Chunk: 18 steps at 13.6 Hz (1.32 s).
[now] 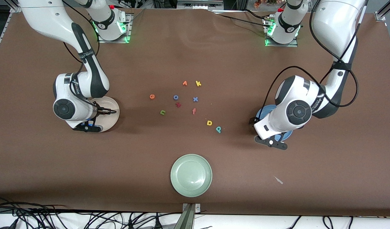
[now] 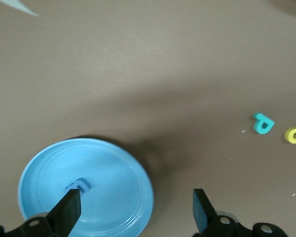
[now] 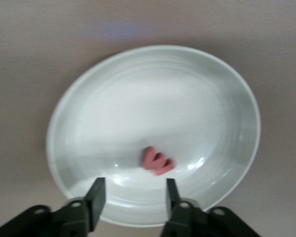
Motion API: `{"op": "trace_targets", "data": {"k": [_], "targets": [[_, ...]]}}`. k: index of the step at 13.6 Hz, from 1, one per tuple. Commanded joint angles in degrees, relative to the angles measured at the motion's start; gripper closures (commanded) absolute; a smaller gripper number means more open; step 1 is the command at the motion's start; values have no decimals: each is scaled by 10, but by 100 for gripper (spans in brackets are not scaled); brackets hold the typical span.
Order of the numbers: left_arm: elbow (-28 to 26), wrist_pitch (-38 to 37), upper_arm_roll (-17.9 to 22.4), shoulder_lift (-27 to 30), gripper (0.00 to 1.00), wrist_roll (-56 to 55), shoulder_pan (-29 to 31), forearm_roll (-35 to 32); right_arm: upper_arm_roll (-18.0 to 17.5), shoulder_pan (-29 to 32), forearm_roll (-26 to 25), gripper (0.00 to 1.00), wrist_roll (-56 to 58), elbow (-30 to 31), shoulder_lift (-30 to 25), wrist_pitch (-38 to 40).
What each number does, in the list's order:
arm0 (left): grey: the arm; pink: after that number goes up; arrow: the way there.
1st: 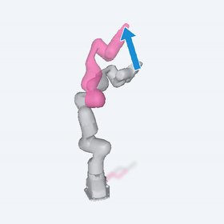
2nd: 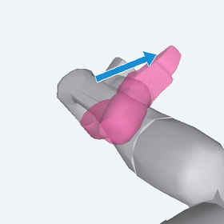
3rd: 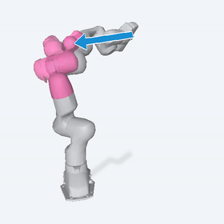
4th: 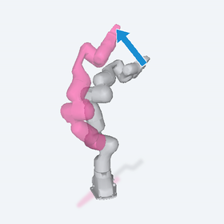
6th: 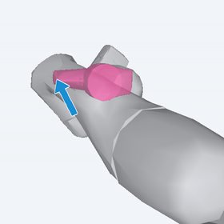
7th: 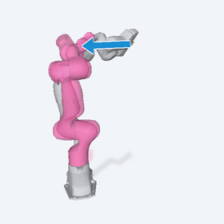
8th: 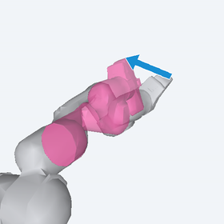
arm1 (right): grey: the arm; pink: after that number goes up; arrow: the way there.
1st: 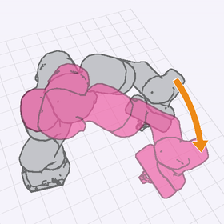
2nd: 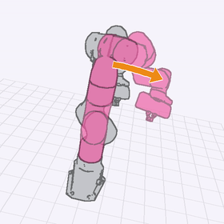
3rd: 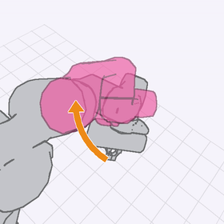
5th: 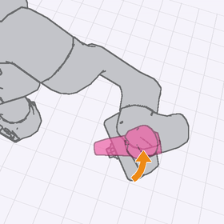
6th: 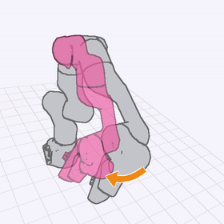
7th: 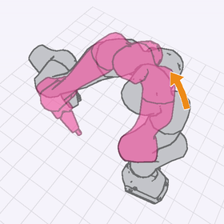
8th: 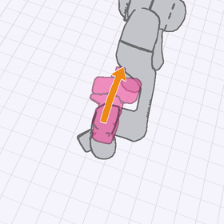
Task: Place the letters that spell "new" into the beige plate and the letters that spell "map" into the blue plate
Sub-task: 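Reach the left gripper to the yellow a while the right reaches orange e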
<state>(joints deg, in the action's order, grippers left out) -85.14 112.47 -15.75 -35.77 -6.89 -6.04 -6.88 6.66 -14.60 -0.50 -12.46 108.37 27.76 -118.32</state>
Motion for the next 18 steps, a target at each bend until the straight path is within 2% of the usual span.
{"op": "trace_targets", "data": {"k": [1,6,8,10,14,18], "targets": [[41,-10,5,-32,0,-57,-38,9,-30,-5,30,0,-36,2,-37,27],[52,16,4,-63,0,-273,-92,9,-109,-9,33,0,-165,8,-39,-14],[60,27,5,-76,0,-395,-115,9,-137,-9,33,0,-221,51,-60,-53],[64,28,5,-88,0,-507,-131,9,-148,-10,33,0,-242,99,-90,-83],[73,126,3,-120,0,-696,-159,15,-185,-10,32,0,-281,184,-104,-197],[73,146,18,-154,0,-714,-200,5,-201,-12,29,1,-288,212,-98,-235]]}}
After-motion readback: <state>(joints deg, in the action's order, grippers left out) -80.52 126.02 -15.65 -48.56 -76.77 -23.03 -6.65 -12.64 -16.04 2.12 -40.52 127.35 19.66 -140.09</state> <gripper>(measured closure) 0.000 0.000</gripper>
